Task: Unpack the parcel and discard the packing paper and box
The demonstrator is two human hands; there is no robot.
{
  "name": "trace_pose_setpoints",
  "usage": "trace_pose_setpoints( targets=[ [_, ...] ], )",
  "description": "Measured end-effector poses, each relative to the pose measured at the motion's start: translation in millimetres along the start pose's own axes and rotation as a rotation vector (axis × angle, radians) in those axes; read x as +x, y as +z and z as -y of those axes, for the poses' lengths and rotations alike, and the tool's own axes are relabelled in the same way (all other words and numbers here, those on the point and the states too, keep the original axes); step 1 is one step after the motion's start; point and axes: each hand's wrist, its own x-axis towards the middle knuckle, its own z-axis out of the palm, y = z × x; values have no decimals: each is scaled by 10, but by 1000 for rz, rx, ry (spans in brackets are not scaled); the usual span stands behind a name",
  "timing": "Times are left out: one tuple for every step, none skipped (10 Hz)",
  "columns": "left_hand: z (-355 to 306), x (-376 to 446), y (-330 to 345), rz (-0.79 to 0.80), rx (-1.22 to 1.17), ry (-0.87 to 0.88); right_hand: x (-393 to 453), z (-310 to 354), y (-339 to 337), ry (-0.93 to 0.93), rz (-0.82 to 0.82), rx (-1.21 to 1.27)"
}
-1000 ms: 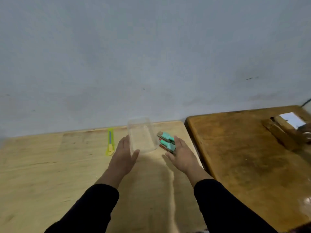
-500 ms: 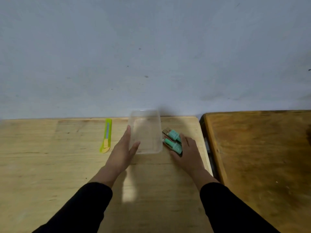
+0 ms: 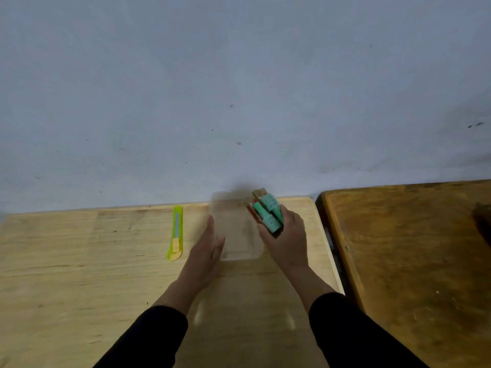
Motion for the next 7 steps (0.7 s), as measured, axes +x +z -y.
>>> trace_pose_setpoints(
  targets=[
    [68,16,-36,22,-44,23,14,212,204,-35,33,-3],
    [131,46,-79,52,-73,-11,11,335,361,-42,68,-43],
    [161,71,-89,91,-59,-16,11,378,450,-40,72,-112],
    [139,78,-81,70,-66,-22,0,391,442,-49,138,-144],
    [92,48,-110,83,-78,-10,-55,415,395,-51,251,-206],
    [39,80,-173,106,-96,-15,-57,431,329,-35,235,-207],
    [6,9,-249,68,-105,-75,-171,452,186,-64,190,-246]
  ],
)
